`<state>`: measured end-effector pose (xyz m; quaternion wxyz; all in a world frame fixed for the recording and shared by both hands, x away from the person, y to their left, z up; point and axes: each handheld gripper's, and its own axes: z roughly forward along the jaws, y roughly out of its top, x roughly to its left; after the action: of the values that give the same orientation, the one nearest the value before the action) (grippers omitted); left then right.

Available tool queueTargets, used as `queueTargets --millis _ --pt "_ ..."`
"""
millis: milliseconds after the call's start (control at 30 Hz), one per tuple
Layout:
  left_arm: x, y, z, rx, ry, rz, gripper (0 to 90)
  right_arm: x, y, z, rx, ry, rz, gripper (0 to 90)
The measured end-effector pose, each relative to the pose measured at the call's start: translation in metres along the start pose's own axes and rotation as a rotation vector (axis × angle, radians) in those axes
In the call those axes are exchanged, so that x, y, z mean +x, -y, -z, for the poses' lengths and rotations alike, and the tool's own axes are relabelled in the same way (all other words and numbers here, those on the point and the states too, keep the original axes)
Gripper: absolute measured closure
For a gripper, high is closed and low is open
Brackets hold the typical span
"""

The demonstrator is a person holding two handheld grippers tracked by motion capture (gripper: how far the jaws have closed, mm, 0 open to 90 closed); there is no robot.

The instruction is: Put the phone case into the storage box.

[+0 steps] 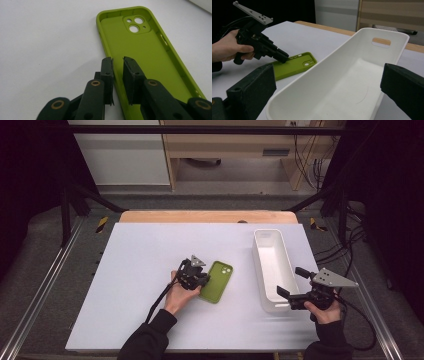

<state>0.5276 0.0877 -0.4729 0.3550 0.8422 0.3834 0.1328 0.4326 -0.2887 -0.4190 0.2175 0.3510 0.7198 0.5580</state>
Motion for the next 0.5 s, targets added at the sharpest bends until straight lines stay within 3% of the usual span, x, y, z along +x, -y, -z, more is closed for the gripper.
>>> queueTargets --millis 500 --pt "-0.0019 -0.002 0.0004 0.011 -0.028 -0.003 84.0 0.0001 -0.0003 0.0003 -0.001 0.0 -0.001 0.5"
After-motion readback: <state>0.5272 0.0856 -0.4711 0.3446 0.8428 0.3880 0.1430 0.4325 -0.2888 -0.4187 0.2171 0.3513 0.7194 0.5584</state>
